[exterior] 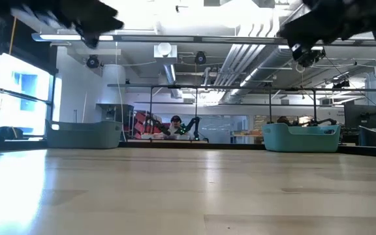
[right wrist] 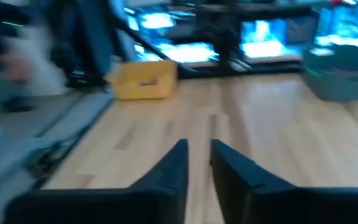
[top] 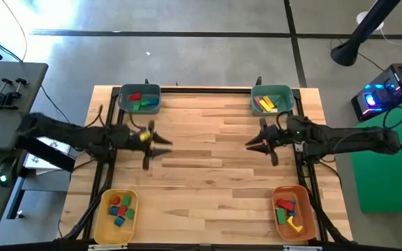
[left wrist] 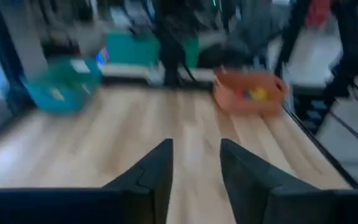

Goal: Sort blocks by size
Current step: Return to Home Position

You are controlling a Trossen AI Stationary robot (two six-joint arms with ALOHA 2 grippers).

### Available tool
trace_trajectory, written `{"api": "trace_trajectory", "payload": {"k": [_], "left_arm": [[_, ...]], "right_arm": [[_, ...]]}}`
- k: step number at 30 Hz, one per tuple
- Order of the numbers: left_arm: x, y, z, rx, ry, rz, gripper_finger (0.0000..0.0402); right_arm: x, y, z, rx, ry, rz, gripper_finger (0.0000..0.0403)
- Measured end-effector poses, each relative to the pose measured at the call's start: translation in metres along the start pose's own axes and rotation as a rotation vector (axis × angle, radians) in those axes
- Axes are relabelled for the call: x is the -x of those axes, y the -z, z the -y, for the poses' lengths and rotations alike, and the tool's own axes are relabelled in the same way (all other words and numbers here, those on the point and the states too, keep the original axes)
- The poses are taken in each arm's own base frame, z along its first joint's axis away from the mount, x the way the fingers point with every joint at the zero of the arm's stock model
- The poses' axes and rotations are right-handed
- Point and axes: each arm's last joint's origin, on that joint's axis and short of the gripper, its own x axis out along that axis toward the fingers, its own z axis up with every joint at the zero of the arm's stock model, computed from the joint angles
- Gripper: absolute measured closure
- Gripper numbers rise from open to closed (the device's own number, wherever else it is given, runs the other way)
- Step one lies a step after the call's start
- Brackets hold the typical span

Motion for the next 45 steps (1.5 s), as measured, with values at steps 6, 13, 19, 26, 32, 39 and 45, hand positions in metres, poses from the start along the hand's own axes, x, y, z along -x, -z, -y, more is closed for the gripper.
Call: {"api": "trace_trajectory", "payload": {"k": [6,13,19,26,32,39,45], "left_arm": [[0.010,0.021,-0.051,-0.064,-0.017,0.244,0.0316],[0.023,0.023,-0.086,-0.046,-0.014,0.290,0.0348],[0.036,0.020,-0.099,-0.064,-0.114,0.315,0.0375],[0.051,0.019,-0.097,-0.076,-0.108,0.304,0.0400],[0.058,0.018,-0.085,-0.033,-0.038,0.305,0.0401],[0.050,0.014,-0.055,-0.086,0.043,0.339,0.0401],[0.046,0.015,-0.035,-0.173,0.035,0.340,0.0401]], "right_arm": [[0.017,0.014,-0.004,0.028,-0.047,0.103,0.0399],[0.050,0.016,-0.007,0.060,0.011,0.263,0.0395],[0.054,0.041,-0.004,-0.041,0.063,0.332,0.0400],[0.044,0.073,0.001,-0.071,0.060,0.382,0.0400],[0.043,0.074,0.001,-0.092,0.056,0.370,0.0401],[0.043,0.071,-0.003,-0.027,0.084,0.405,0.0401],[0.044,0.068,-0.006,-0.052,0.133,0.454,0.0401]]}}
